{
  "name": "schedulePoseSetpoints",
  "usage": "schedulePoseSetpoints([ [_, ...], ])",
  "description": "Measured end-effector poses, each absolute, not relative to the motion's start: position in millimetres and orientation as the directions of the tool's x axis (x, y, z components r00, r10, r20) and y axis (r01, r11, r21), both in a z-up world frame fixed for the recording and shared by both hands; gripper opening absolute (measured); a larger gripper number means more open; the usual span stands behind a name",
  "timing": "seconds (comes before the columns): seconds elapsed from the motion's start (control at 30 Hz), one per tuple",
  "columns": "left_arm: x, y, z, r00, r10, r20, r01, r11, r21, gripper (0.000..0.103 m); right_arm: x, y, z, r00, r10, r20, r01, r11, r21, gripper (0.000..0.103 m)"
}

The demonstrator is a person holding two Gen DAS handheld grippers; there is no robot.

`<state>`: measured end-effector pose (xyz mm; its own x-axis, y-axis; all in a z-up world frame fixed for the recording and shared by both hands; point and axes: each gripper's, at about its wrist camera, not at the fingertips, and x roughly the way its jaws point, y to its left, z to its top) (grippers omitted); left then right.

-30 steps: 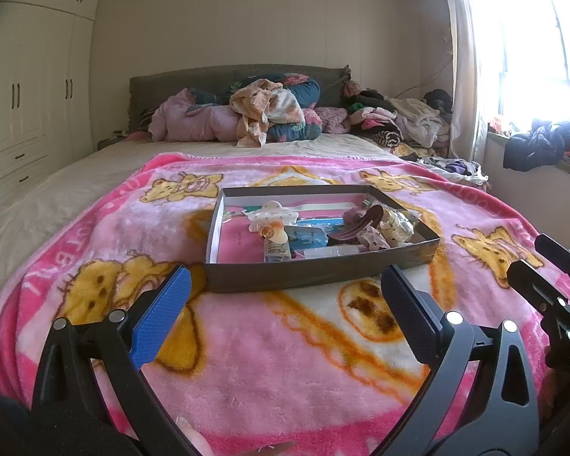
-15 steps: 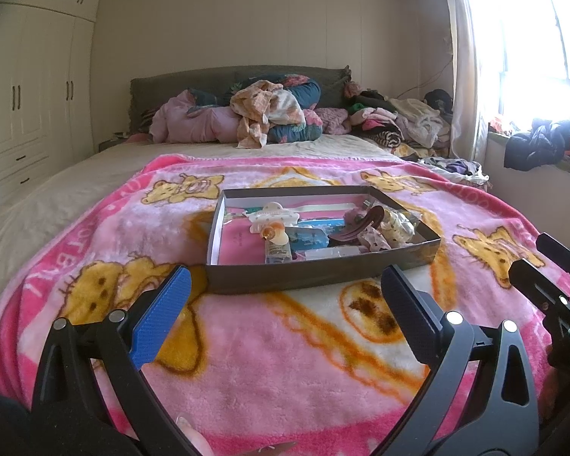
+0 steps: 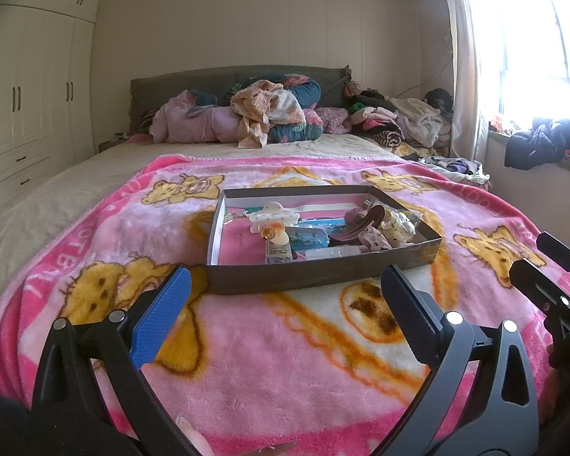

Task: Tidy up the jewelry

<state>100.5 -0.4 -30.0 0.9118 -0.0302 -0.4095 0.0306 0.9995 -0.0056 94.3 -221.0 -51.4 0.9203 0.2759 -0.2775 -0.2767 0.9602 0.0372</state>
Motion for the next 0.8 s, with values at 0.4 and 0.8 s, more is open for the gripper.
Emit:
schedulePoseSetpoints([
  [0.4,100.7,-0.5,-29.8,0.912,-0.030,-0.410,0.032,0.999,-0.004,0.092,93.9,-221.8,-50.9,0.921,0.277,-0.275,-0.278,0.960,0.036,0.097],
  [0.8,100.7,-0.8,-29.5,0.912,-0.030,-0.410,0.031,1.000,-0.004,0.092,94.1,-221.2,-51.3,0.921,0.276,-0.273,-0.277,0.960,0.036,0.097],
])
